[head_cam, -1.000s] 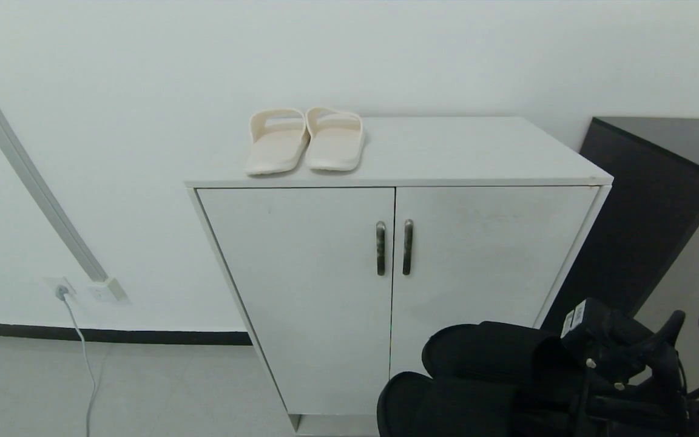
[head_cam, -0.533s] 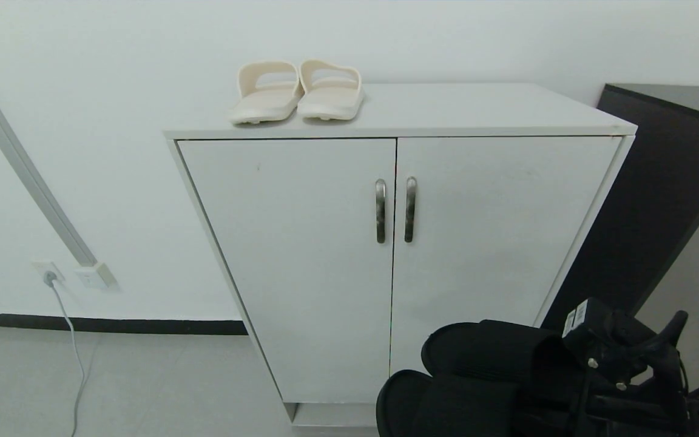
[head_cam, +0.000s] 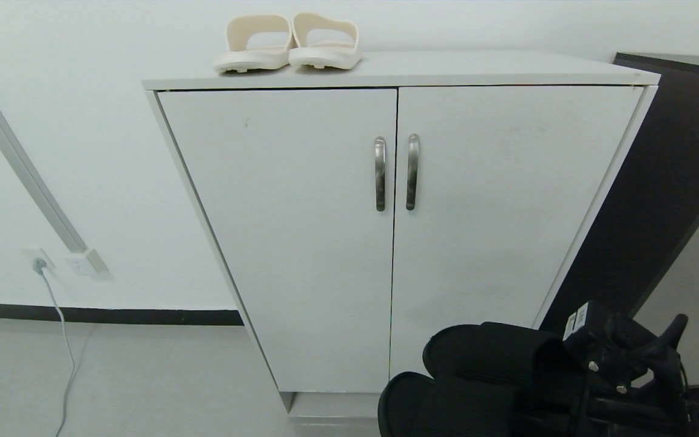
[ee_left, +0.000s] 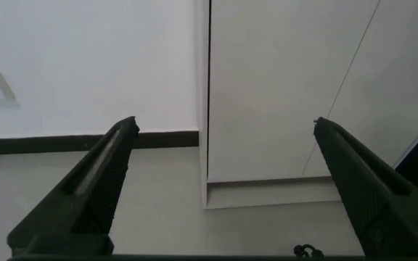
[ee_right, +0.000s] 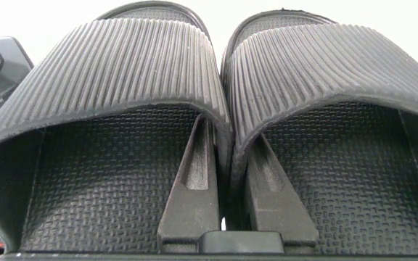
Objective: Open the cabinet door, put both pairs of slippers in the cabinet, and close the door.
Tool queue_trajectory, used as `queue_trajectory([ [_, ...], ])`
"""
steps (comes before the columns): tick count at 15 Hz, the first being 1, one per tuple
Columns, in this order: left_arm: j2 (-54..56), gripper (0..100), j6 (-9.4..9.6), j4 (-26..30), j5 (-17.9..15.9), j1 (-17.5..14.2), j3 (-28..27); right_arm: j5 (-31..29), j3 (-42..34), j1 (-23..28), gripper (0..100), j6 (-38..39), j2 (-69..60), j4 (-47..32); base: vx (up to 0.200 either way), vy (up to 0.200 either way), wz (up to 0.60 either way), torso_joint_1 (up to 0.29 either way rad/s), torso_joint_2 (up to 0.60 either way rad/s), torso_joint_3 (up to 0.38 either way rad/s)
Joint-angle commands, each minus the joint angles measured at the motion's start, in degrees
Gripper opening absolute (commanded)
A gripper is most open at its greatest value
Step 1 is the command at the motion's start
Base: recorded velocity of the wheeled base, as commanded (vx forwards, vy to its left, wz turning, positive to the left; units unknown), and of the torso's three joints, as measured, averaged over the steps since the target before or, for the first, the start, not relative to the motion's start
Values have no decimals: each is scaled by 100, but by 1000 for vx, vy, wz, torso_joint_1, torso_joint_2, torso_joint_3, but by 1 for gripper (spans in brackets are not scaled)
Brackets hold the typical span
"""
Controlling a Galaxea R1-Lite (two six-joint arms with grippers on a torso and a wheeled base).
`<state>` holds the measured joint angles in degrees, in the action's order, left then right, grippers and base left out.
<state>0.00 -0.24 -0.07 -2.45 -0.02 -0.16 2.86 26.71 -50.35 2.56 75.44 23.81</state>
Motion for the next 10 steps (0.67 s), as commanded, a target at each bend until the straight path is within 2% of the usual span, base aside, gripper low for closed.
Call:
queue_trajectory([
  [1, 0, 100, -2, -1, -1, -6, -2, 4, 1, -1, 0, -1, -3, 1, 0, 0, 0, -2, 51, 22],
  [3, -18, 100, 60, -10, -89, -6, -46, 4, -8, -1, 0, -1, -11, 45, 0, 0, 0, 0, 0, 0],
  [4, -176, 100, -143, -37, -291, 29, -476, 4, -43, -1, 0, -1, -3, 63, 0, 0, 0, 0, 0, 0],
  [5, -606, 100, -758, -1, -432, 38, -1171, 12, -78, -10, 0, -1, -3, 115, 0, 0, 0, 0, 0, 0],
  [6, -1002, 100, -898, -19, -564, 38, -1505, 12, -78, -10, 0, -1, 24, 159, 0, 0, 0, 0, 0, 0],
  [8, -2399, 100, -731, -239, -1513, 38, -1970, 12, -122, -10, 0, -10, 50, 230, 0, 0, 0, 0, 0, 0],
  [9, -2865, 100, -652, -459, -1838, 38, -2032, 12, -131, -10, 0, -10, 50, 230, 0, 0, 0, 0, 0, 0],
  [10, -3498, 100, -512, -942, -2102, 46, -2050, 12, -148, -10, 0, -10, 50, 238, 0, 0, 0, 0, 0, 0],
])
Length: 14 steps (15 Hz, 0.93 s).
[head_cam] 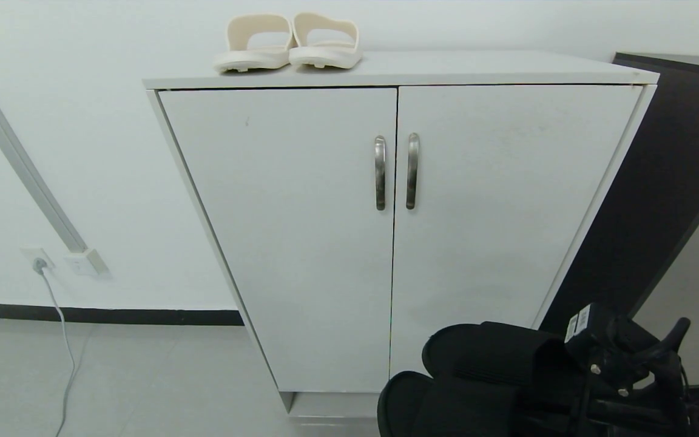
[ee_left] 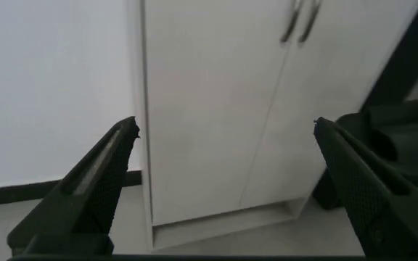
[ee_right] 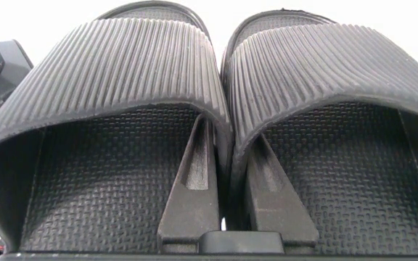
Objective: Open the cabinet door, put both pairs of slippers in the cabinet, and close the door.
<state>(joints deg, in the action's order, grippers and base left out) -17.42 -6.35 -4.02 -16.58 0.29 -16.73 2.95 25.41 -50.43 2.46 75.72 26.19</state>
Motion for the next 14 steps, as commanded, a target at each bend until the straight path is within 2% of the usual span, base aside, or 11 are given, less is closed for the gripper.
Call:
queue_trajectory([
  [1, -2336, 100, 187, -1145, -838, 85, -393, 4, -18, -2, 0, 0, 5, 1, 0, 0, 0, 0, 0, 0],
  [2, -2802, 100, 204, -1698, -891, 261, -410, 4, -27, -2, 0, 0, 13, 1, 0, 0, 0, 0, 0, 0],
  [3, -3312, 100, 187, -2287, -891, 568, -490, 4, -18, -2, 0, 0, 22, 1, 0, 0, 0, 0, 0, 0],
  [4, -3734, 100, 178, -2691, -882, 841, -621, 4, -9, -2, 0, 0, 31, 1, 0, 0, 0, 0, 0, 0],
  [5, -4015, 100, 187, -2850, -873, 1105, -824, 4, -9, -2, 0, 0, 40, 1, 0, 0, 0, 0, 0, 0],
  [7, -4551, 100, 178, -2850, -785, 1755, -1430, 4, -18, -2, 0, 0, 49, 1, 0, 0, 0, 0, 0, 0],
  [11, -5527, 100, 178, -2876, -276, 2854, -2300, -5, -18, -2, 0, 0, 49, 1, 0, 0, 0, 0, 0, 0],
  [13, -6159, 100, 143, -2832, -276, 3495, -2942, -5, -27, -28, 0, 0, 57, 1, 0, 0, 0, 0, 0, 0],
  [14, -6335, 100, 64, -2823, -293, 3662, -3135, 4, -27, -37, 0, 0, 49, -8, 0, 0, 0, 0, 0, 0],
])
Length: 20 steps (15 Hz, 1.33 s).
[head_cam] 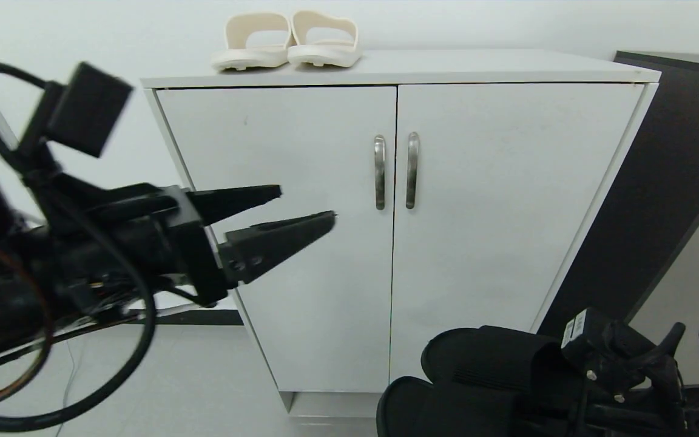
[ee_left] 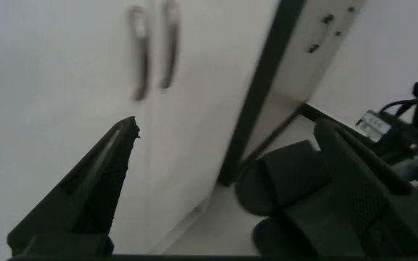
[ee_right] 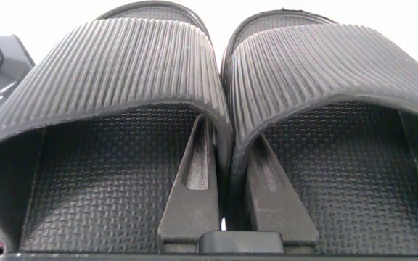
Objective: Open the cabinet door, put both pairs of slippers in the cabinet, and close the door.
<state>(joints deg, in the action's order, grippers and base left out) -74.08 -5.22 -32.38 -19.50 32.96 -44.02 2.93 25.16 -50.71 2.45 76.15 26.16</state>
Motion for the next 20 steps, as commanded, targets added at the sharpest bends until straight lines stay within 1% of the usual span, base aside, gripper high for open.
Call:
queue_trajectory([
  [1, -968, 100, -217, 12, 8, 659, -696, -3, -2, -9, 0, 1, 13, -6, 0, 0, 0, 0, 0, 0],
  [2, -1337, 100, -340, 30, 8, 940, -1012, 6, -11, -9, 0, 1, 13, -6, 0, 0, 0, 0, 0, 0],
  [3, -1583, 100, -348, 74, -1, 1054, -1197, -3, -38, -9, 0, 1, 13, 3, 0, 0, 0, 0, 0, 0],
  [5, -1873, 100, -348, 250, -27, 1133, -1610, -3, -64, -9, 0, -69, -22, -6, 0, 0, 0, 0, 0, 0],
  [6, -2014, 100, -401, 469, -159, 1133, -1961, -3, -82, -9, 0, -175, -4, 3, 0, 0, 0, 0, 0, 0],
  [7, -2110, 100, -524, 566, -335, 1125, -2172, -3, -82, -18, 0, -201, 5, 3, 0, 0, 0, 0, 0, 0],
  [8, -2163, 100, -603, 566, -379, 1116, -2269, -3, -82, -9, 0, -201, 5, 3, 0, 0, 0, 0, 0, 0],
  [9, -2312, 100, -946, 566, -493, 1072, -2550, -3, -82, -9, 0, -201, 5, 3, 0, 0, 0, 0, 0, 0],
  [10, -2374, 100, -1104, 566, -616, 1010, -2673, -3, -82, -9, 0, -201, 5, 3, 0, 0, 0, 0, 0, 0],
  [11, -2515, 100, -1201, 575, -660, 949, -2814, -3, -90, -9, 0, -201, 13, -6, 0, 0, 0, 0, 0, 0],
  [13, -2638, 100, -1210, 575, -563, 861, -2928, -3, -90, -9, 0, -201, 13, -6, 0, 0, 0, 0, 0, 0],
  [17, -2638, 100, -1192, 592, -1, 852, -3007, -11, -90, -9, 0, -201, 13, 3, 0, 0, 0, 0, 0, 0],
  [20, -2559, 100, -1183, 627, 245, 720, -2998, -11, -82, -9, 0, -201, 13, 3, 0, 0, 0, 0, 0, 0],
])
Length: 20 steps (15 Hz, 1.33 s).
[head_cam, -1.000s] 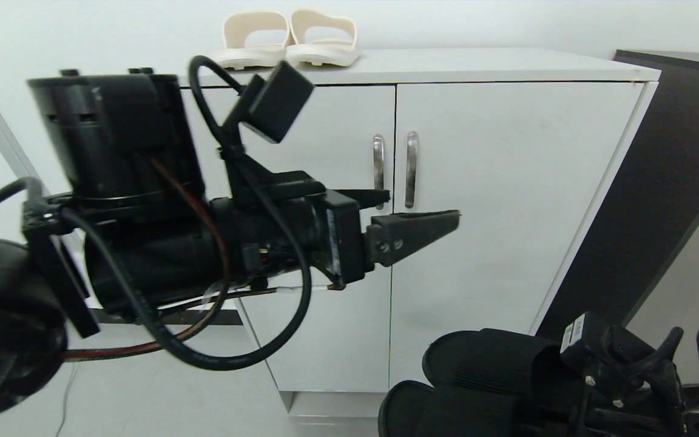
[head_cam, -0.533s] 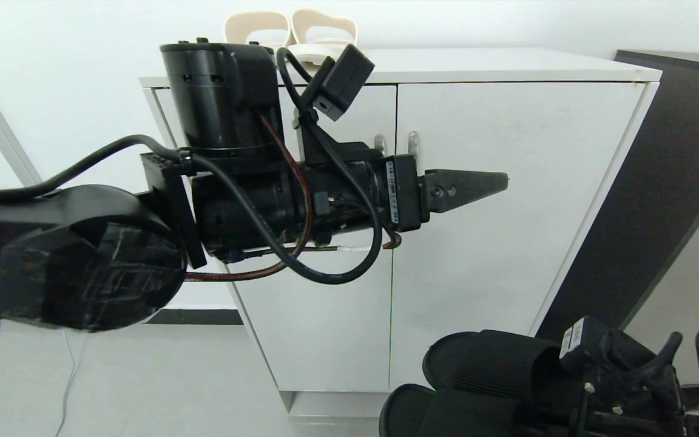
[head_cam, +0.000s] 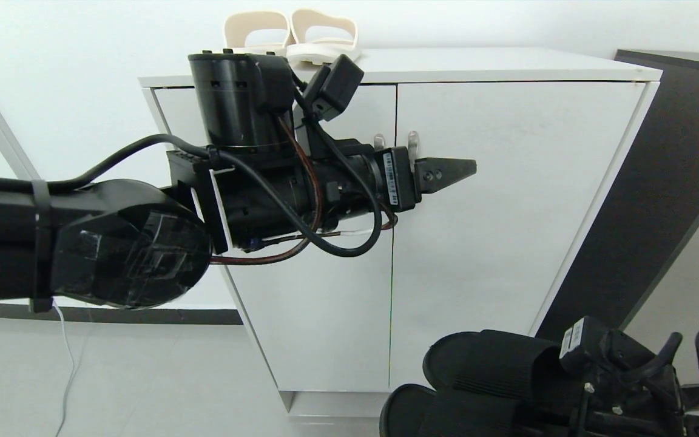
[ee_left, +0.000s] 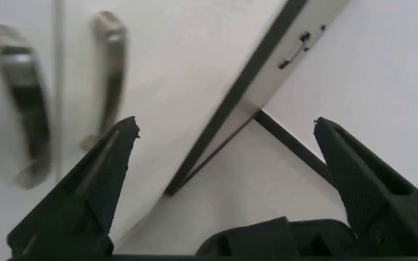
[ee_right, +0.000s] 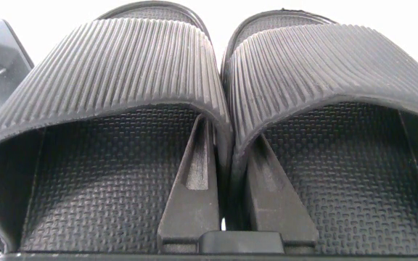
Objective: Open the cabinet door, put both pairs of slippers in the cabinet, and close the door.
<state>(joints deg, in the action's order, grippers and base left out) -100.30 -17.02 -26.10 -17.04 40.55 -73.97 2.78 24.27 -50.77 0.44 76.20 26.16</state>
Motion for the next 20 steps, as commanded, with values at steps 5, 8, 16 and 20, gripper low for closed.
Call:
queue_trajectory([
  [5, -156, 100, 23, 158, 149, -161, -214, 3, 7, -3, 0, 0, 9, 3, 0, 0, 0, 0, 0, 0],
  [8, -402, 100, 32, 167, 272, -214, -443, 3, -1, -3, 0, 0, 9, -6, 0, 0, 0, 0, 0, 0],
  [16, -754, 100, 23, 158, 263, -187, -785, 12, -37, -3, 0, 0, 17, -6, 0, 0, 0, 0, 0, 0],
  [20, -692, 0, 14, 158, 263, -196, -724, 12, -45, -3, 0, -18, 17, -6, 0, 0, 0, 0, 0, 0],
])
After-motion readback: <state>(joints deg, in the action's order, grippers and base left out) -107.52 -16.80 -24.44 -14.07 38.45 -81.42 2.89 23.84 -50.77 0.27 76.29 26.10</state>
